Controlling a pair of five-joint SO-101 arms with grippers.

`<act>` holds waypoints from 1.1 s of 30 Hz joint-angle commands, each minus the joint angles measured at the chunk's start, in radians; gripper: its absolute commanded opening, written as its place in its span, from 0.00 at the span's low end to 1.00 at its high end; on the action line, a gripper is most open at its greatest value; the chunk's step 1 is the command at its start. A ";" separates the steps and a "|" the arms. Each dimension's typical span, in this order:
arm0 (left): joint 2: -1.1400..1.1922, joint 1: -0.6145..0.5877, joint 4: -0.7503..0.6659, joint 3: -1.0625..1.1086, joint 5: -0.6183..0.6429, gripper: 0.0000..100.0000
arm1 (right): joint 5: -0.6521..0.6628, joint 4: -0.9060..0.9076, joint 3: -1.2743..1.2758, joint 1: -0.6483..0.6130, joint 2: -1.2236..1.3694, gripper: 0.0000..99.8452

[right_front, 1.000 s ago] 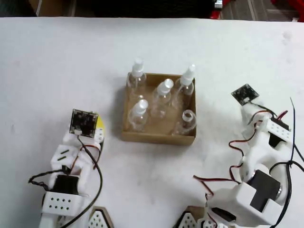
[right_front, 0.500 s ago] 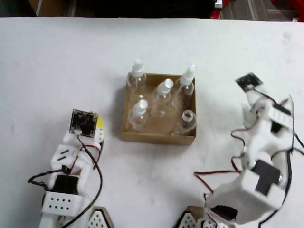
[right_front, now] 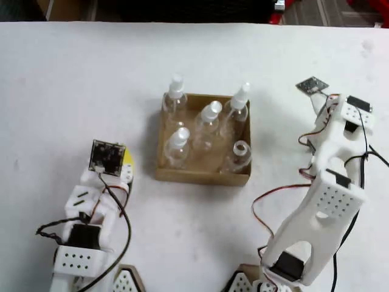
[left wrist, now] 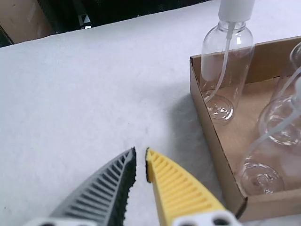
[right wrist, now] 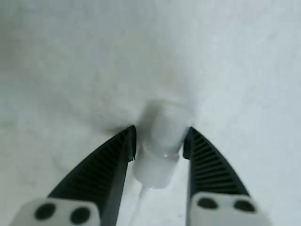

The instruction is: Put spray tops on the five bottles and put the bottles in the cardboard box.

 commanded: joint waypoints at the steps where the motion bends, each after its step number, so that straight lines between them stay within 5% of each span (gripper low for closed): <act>1: -0.012 0.001 -0.026 -0.025 -0.014 0.04 | -0.011 0.071 -0.173 -0.007 0.061 0.01; 12: -0.012 0.001 -0.026 -0.025 -0.014 0.04 | -0.014 0.467 -0.502 -0.027 -0.134 0.02; 20: -0.012 -0.001 -0.026 -0.023 -0.014 0.04 | -0.351 0.473 -0.505 -0.036 -0.479 0.02; 28: -0.012 -0.001 -0.026 -0.025 -0.014 0.04 | -0.539 0.463 -0.150 -0.124 -0.977 0.02; 33: -0.012 -0.001 -0.026 -0.025 -0.014 0.04 | -0.628 0.269 0.133 -0.200 -1.260 0.02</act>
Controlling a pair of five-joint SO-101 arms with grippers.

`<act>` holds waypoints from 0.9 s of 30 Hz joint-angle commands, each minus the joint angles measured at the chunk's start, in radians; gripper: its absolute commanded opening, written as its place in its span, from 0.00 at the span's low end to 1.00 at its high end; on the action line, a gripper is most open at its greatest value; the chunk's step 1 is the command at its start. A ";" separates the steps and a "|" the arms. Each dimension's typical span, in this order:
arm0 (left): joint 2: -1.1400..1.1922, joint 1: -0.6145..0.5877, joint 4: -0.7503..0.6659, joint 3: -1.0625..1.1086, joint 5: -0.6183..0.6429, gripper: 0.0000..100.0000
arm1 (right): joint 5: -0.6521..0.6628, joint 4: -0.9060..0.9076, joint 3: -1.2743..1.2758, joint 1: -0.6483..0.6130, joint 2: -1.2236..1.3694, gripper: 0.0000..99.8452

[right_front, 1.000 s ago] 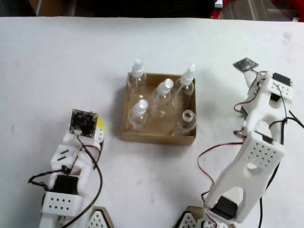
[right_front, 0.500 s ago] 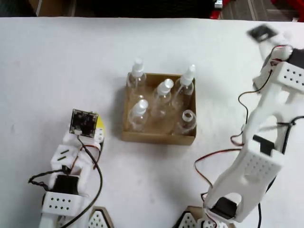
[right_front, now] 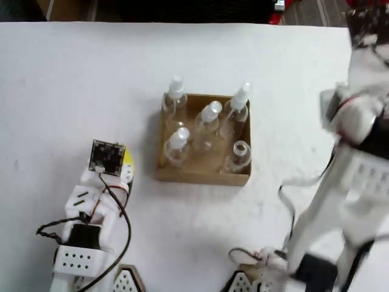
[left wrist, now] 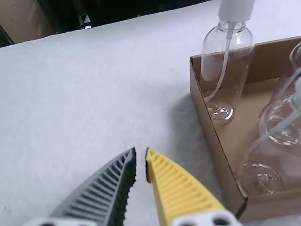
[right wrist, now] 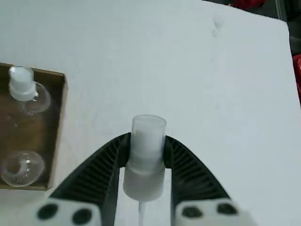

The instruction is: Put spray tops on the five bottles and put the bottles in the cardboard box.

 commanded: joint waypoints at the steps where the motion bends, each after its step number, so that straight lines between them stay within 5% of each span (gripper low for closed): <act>1: -0.012 -0.001 -0.026 -0.025 -0.014 0.04 | -0.055 -0.213 0.249 -0.068 -0.274 0.02; 11: -0.012 -0.001 -0.026 -0.025 -0.014 0.04 | -0.064 -0.769 0.740 -0.176 -0.651 0.02; 19: -0.012 -0.001 -0.026 -0.026 -0.014 0.04 | -0.055 -0.906 0.752 -0.450 -0.648 0.02; 27: -0.012 -0.005 -0.026 -0.028 -0.014 0.04 | -0.063 -0.978 0.758 -0.542 -0.509 0.02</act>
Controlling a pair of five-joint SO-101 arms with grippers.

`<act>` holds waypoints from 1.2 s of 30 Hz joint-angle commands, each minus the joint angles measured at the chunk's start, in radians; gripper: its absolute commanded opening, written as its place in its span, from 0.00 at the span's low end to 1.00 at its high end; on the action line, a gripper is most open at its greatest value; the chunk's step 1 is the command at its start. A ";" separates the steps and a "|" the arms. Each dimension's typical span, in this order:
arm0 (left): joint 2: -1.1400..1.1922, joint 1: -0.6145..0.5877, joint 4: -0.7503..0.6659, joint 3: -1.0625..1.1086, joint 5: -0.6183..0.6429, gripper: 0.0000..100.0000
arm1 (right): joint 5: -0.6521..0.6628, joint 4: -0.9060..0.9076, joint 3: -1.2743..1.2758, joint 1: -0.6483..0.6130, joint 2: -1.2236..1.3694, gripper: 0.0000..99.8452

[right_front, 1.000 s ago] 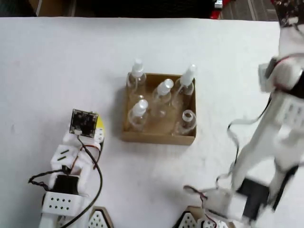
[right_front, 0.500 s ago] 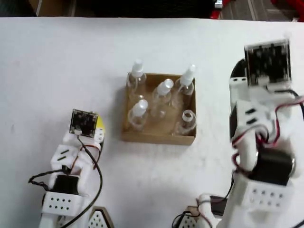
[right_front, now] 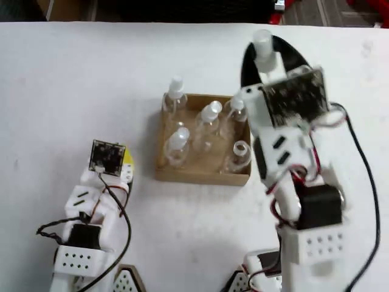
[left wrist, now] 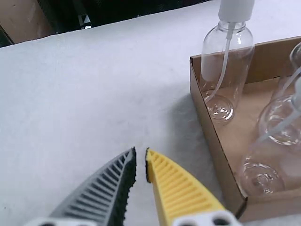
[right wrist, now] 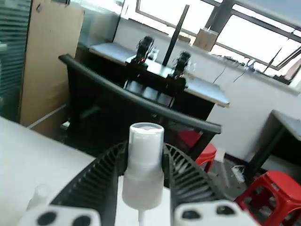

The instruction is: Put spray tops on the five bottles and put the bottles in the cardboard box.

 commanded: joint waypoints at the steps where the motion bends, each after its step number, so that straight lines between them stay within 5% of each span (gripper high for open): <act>1: -0.012 -0.007 -0.026 -0.028 -0.014 0.04 | -0.008 0.007 0.000 -0.051 0.035 0.02; 10: -0.012 -0.002 -0.026 -0.028 -0.014 0.04 | -0.086 -0.104 0.167 -0.035 0.008 0.02; 36: -0.012 -0.001 -0.026 -0.028 -0.014 0.04 | -0.028 -0.311 0.516 -0.050 -0.156 0.02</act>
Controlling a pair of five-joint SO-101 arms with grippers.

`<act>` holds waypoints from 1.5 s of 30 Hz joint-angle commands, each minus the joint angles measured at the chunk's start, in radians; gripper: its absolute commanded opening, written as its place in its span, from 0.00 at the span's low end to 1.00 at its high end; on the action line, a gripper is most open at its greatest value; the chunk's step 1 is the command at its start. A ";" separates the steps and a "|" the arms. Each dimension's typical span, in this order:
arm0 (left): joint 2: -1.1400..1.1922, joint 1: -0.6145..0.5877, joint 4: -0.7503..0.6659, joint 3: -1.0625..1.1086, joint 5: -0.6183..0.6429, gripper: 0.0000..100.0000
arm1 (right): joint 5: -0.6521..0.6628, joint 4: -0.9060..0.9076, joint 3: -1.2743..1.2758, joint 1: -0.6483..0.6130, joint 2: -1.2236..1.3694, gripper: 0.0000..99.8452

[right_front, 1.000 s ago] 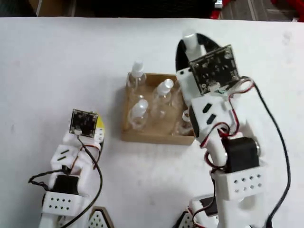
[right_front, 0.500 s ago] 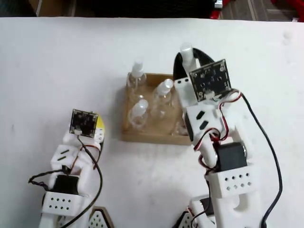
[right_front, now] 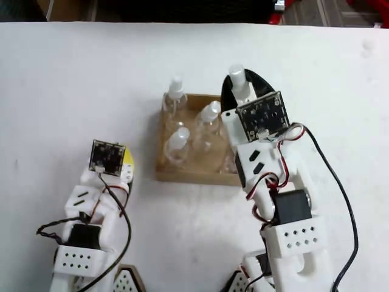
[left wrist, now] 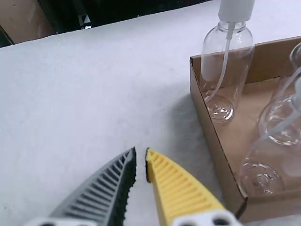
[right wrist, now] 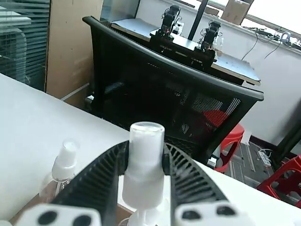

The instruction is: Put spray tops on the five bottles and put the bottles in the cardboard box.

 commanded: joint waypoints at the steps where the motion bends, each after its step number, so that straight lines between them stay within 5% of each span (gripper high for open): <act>1: -0.012 -0.001 -0.026 -0.028 -0.014 0.04 | 0.008 -0.025 0.012 0.004 -0.015 0.02; 9: -0.012 -0.001 -0.026 -0.028 -0.014 0.04 | -0.014 -0.027 0.132 0.005 -0.058 0.02; 27: -0.012 -0.001 -0.026 -0.026 -0.014 0.04 | -0.084 -0.125 0.666 0.007 -0.645 0.02; 45: -0.012 -0.001 -0.026 -0.028 -0.014 0.04 | -0.169 0.153 0.546 0.007 -0.774 0.15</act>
